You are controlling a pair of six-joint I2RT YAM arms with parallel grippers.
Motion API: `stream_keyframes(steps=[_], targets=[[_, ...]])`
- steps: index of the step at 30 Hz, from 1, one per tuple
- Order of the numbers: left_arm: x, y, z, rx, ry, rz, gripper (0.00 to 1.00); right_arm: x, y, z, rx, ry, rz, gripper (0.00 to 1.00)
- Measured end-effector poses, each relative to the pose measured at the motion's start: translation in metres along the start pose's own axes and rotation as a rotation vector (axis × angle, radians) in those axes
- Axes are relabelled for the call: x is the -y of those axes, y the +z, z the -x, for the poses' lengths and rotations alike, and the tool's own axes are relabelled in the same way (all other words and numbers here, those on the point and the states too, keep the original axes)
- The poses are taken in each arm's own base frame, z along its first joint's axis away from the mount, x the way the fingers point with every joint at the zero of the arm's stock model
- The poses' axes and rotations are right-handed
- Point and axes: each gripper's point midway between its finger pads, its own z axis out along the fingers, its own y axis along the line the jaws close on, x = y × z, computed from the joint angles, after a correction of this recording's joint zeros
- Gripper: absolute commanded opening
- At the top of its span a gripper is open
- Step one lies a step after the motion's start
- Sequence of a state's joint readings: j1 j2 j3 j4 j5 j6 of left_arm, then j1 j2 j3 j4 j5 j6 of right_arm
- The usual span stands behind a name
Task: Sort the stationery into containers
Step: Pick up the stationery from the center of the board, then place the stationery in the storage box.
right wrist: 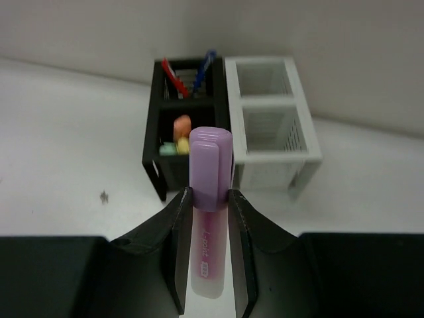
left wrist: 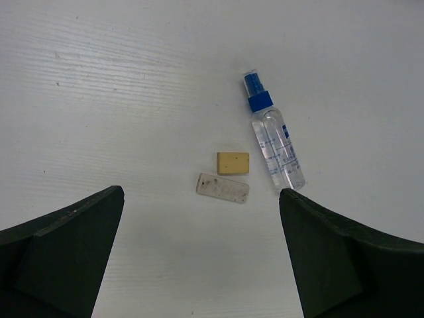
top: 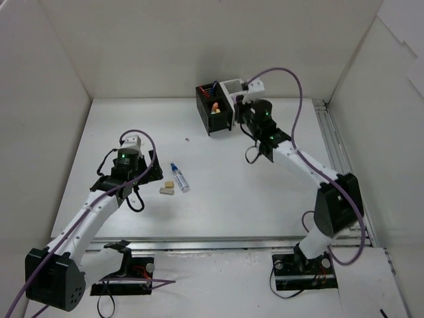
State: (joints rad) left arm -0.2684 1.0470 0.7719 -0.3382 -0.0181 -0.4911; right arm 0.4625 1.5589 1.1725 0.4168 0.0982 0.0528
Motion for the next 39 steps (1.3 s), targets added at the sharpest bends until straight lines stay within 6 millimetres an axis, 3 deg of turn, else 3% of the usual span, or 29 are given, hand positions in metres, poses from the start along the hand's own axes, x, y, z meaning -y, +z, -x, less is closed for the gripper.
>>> stream_keyframes(steps=[3,6,9,13,18,27,29,30,33,35,37,39], targets=[[0.000,0.003,-0.003,-0.015,0.002,0.004,1.00,-0.014,0.042,0.041,0.130,-0.063,0.034,0.00],[0.000,0.006,-0.003,-0.027,0.002,0.010,1.00,-0.027,0.083,0.059,0.216,-0.118,0.050,0.00],[-0.001,0.008,-0.002,-0.037,0.002,0.018,1.00,-0.034,0.120,0.055,0.252,-0.158,0.055,0.00],[-0.005,0.010,0.002,-0.042,-0.005,0.038,1.00,-0.041,0.159,0.034,0.252,-0.196,0.061,0.02],[-0.012,0.013,0.009,-0.040,-0.018,0.060,1.00,-0.042,0.181,0.001,0.217,-0.207,0.055,0.03],[-0.015,0.018,0.009,-0.067,-0.019,0.057,1.00,-0.035,0.190,-0.016,0.217,-0.202,0.017,0.11],[-0.014,0.018,0.008,-0.073,-0.017,0.049,1.00,-0.034,0.190,-0.019,0.215,-0.201,0.009,0.20],[-0.013,0.018,0.007,-0.076,-0.016,0.044,1.00,-0.033,0.190,-0.020,0.214,-0.200,0.006,0.35],[-0.011,0.019,0.005,-0.087,-0.016,0.030,1.00,-0.032,0.189,-0.029,0.210,-0.192,0.007,0.62],[-0.008,0.021,0.004,-0.094,-0.017,0.018,1.00,-0.033,0.188,-0.041,0.193,-0.193,0.014,0.68],[-0.007,0.024,0.003,-0.102,-0.023,0.011,1.00,-0.035,0.184,-0.057,0.163,-0.196,0.022,0.81],[-0.004,0.030,0.002,-0.115,-0.030,0.005,1.00,-0.035,0.179,-0.059,0.158,-0.196,0.025,0.96]])
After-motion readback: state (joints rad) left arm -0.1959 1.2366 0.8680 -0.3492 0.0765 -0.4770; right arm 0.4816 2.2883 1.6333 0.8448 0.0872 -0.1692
